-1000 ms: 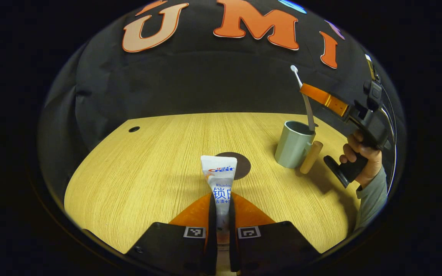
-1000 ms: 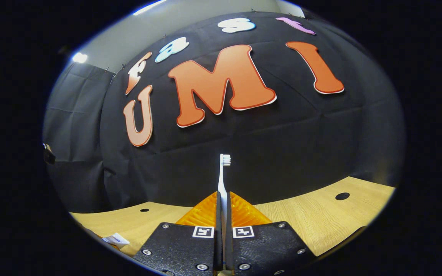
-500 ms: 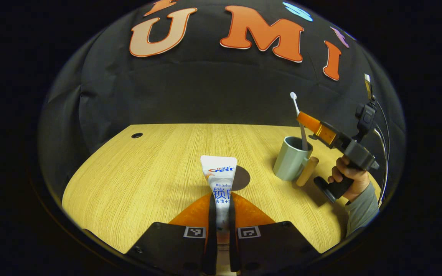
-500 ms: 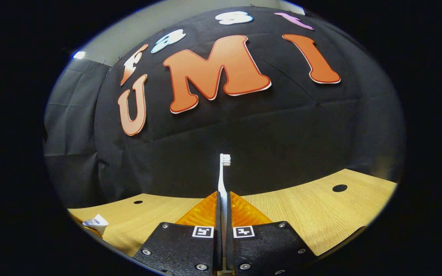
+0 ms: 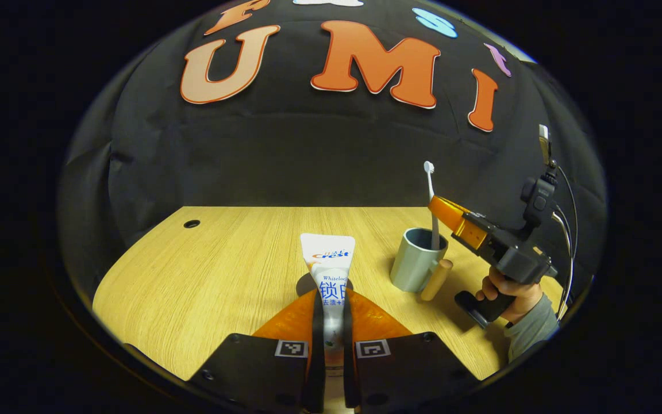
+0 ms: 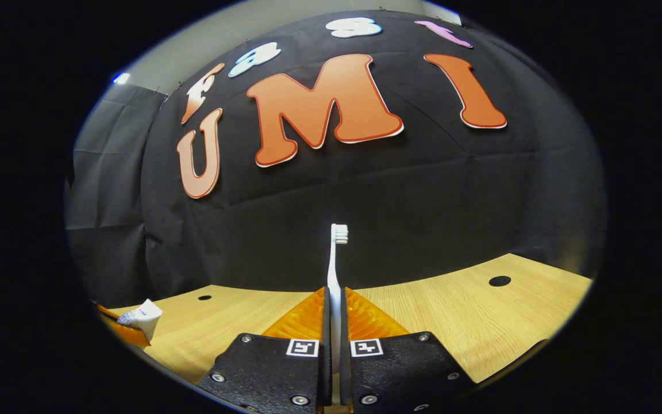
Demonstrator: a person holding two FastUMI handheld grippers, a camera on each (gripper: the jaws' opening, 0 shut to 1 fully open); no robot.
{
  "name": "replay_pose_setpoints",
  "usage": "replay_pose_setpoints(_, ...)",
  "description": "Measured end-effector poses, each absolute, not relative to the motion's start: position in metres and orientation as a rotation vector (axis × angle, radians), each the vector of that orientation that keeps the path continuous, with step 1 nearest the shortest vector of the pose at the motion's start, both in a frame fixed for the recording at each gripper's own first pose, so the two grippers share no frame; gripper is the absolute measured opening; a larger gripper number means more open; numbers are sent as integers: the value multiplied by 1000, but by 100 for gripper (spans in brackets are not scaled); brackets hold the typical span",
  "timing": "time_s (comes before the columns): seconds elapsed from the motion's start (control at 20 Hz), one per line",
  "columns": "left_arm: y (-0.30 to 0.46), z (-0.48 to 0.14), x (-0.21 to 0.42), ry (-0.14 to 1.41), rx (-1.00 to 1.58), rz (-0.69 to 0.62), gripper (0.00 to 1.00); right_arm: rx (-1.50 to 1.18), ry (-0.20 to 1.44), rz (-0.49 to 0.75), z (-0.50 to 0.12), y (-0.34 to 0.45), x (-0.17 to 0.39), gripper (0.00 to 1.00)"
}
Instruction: Put the toothbrush and toothpaste on the desktop into the cup, then pick up the cup and place it on the coaster on the desktop.
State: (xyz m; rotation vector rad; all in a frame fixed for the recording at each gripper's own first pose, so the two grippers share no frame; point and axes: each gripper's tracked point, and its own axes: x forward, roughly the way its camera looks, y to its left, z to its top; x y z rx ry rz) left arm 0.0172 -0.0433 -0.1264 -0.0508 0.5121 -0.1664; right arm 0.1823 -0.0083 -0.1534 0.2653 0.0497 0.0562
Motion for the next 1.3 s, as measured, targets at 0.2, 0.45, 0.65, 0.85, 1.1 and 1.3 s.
replay_pose_setpoints(0.2,-41,-119,30,501,-59,-163,16,259,66,52,-157,-15,174,7)
replay_pose_setpoints(0.45,-58,-104,65,437,-78,-199,16,263,123,123,-168,-5,146,17)
replay_pose_setpoints(0.65,-88,-85,95,383,-89,-249,16,177,164,161,-174,-3,118,30)
replay_pose_setpoints(0.85,-117,-63,93,328,-129,-298,17,103,128,202,-162,-2,86,54)
replay_pose_setpoints(1.1,-141,-43,112,216,-169,-336,16,81,114,213,-154,-9,55,74)
replay_pose_setpoints(1.3,-162,-43,124,183,-194,-372,16,77,99,202,-152,-19,31,80)
